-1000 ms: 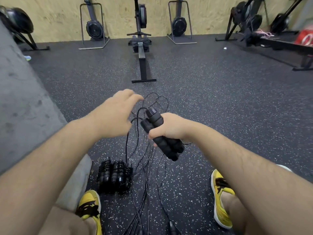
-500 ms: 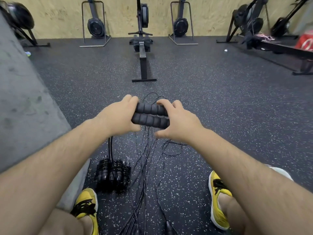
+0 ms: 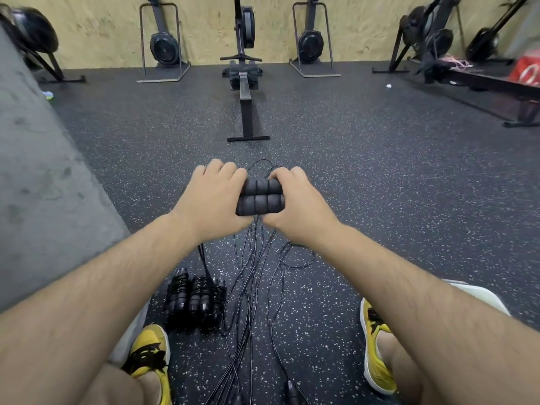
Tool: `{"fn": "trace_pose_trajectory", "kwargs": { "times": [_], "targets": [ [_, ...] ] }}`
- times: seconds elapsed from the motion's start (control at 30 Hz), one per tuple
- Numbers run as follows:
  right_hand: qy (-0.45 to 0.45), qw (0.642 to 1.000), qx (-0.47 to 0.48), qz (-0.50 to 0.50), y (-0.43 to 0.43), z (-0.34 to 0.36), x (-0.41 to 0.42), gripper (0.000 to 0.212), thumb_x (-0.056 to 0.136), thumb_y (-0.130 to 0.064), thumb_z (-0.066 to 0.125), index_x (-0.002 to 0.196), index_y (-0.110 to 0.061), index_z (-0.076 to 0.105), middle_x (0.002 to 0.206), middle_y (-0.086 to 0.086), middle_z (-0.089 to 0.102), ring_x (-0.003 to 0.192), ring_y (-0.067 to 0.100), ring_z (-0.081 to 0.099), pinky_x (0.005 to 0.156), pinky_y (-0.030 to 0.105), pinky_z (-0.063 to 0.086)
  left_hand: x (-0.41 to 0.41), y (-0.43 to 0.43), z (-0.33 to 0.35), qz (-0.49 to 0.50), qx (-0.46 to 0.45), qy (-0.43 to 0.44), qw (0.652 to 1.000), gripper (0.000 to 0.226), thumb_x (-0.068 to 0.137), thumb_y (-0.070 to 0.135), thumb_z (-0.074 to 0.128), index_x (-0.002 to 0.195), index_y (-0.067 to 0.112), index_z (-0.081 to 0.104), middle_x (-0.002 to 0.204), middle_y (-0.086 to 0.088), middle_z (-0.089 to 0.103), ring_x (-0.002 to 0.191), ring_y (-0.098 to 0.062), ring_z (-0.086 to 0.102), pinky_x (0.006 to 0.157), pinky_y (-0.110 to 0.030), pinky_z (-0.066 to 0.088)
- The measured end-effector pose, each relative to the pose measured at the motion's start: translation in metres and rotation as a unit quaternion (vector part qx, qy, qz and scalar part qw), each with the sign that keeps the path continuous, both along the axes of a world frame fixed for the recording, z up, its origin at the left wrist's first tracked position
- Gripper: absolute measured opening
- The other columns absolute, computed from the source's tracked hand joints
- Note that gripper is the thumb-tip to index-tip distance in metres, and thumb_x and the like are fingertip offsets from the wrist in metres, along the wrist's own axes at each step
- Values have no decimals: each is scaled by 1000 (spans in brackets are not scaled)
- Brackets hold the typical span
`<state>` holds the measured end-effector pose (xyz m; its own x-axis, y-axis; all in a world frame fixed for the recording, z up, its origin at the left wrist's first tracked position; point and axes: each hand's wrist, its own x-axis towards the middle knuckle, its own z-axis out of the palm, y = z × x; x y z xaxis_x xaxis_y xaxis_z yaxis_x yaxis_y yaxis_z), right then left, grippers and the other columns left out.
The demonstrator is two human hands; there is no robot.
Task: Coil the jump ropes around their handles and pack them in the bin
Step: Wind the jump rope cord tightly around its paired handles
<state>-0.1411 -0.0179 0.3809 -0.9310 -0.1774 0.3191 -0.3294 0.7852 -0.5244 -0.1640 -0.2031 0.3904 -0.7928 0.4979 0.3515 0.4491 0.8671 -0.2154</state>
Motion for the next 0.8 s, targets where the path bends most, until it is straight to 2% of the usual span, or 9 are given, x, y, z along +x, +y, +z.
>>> {"fn": "trace_pose_trajectory", "kwargs": {
  "times": [0.1,0.17,0.23,0.33,0.43,0.5,0.6,0.73,0.8],
  "targets": [
    [20,992,-121,42,-1,3,2,54,72,-12,74,118,-20,48,105,-5,52,88,12,62,82,31,52,1,2,9,-57,10,6,998,42,74,46,56,101,15,55,90,-4,61,80,-33,61,65,-39,46],
    [-14,958,-285,28,-2,1,0,77,72,-6,78,134,-20,35,110,-8,57,87,4,65,81,23,54,2,1,19,-54,52,22,997,35,76,39,63,100,15,53,92,-5,62,81,-36,63,64,-38,46],
    [-72,920,-384,-26,-5,-9,-9,97,72,-13,82,146,-22,21,114,-8,55,89,11,66,79,28,56,4,0,27,-42,84,43,995,34,76,34,67,100,15,53,95,-6,63,83,-37,63,64,-38,46],
    [-164,937,-307,-12,-29,-31,-15,78,65,-30,85,131,-22,43,114,-3,62,88,14,66,70,28,52,9,2,32,-53,87,58,993,37,74,37,66,102,15,54,93,-5,62,83,-36,63,63,-39,47],
    [-231,934,-250,105,-74,-46,-3,71,59,-46,83,122,-23,60,112,-5,70,102,11,66,82,26,54,15,7,30,-84,88,69,990,42,71,40,57,104,14,56,91,-5,61,80,-36,63,62,-40,47],
    [-239,933,-216,160,-100,-47,10,59,66,-47,81,118,-25,63,100,-10,69,87,2,64,74,24,54,16,10,31,-98,98,72,988,43,71,37,58,106,13,57,92,-6,62,80,-37,62,62,-40,47],
    [-230,933,-204,188,-119,-45,16,19,85,-30,68,100,-18,65,71,-13,57,54,-6,49,52,15,37,17,7,31,-103,98,63,988,43,73,38,59,108,14,58,94,-4,63,82,-36,63,63,-40,48],
    [-276,922,-188,196,-89,-27,12,15,98,-35,58,91,-25,65,60,-17,55,60,11,61,68,28,54,15,-12,34,-102,133,15,986,48,75,53,72,106,20,57,96,3,63,88,-29,63,70,-39,50],
    [-277,925,-176,190,-61,-16,4,13,94,-39,65,87,-29,66,62,-14,49,58,12,48,59,28,47,13,-24,39,-94,134,-21,986,60,71,67,74,105,22,55,96,6,62,88,-24,60,71,-37,48]
  ]
}}
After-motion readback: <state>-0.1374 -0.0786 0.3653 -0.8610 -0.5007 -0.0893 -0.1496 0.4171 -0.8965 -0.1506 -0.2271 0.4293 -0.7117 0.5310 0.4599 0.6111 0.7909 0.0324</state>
